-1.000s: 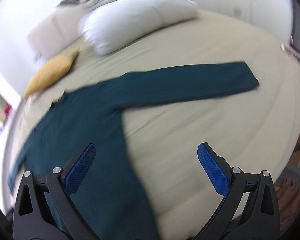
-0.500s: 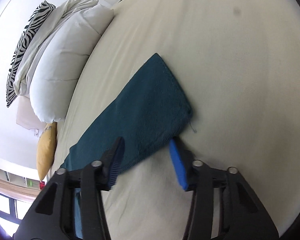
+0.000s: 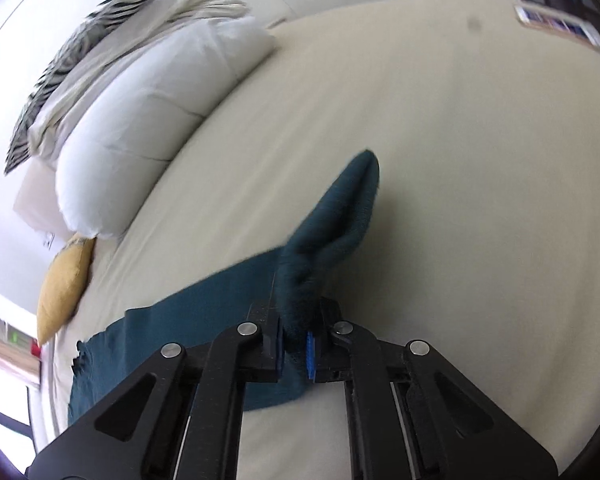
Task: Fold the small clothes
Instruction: 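Fold the held sleeve across the sweater body with the right gripper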
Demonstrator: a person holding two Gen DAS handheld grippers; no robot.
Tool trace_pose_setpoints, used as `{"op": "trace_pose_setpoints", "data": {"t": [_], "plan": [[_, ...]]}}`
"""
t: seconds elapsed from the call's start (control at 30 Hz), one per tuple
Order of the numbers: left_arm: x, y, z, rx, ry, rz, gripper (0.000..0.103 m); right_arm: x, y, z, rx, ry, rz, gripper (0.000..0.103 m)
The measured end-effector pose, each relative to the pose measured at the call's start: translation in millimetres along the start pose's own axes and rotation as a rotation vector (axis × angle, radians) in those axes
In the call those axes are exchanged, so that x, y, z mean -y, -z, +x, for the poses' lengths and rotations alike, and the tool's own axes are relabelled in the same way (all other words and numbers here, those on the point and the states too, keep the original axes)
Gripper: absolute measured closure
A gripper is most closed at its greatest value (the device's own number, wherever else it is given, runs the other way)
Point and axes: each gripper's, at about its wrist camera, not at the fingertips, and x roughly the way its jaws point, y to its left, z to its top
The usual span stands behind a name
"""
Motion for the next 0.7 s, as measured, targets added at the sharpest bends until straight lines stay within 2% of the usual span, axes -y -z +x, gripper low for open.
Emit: {"op": "trace_pose_setpoints", "data": {"t": [0.1,0.2,0.3,0.4,0.5,0.6,0.7], "plan": [[-2,-9,-1,0.014,0.035,-0.012,0.011,-61,4,-2,0.012,-0.026,-0.147,0.097],[-4,-15,-2,0.028,0.056,-0.019,0.014,-150,28,6,-0.016,-0.097,-0.347,0.097],[-10,-20,-3,0.037,0.092,-0.039,0.018,-230,71,15,-0.044,-0.158,-0.542,0.097],[-18,-24,-4,0.041,0.107,-0.054,0.022,-309,133,30,-0.089,-0.215,-0.746,0.097],[-31,-29,-6,0.052,0.121,-0.08,0.023,-361,183,53,-0.136,-0.231,-0.872,0.097],[-40,-35,-6,0.057,0.13,-0.097,0.024,-382,223,72,-0.186,-0.234,-0.921,0.097],[-45,-42,-4,0.058,0.149,-0.114,0.024,-378,239,89,-0.246,-0.238,-0.92,0.097]]}}
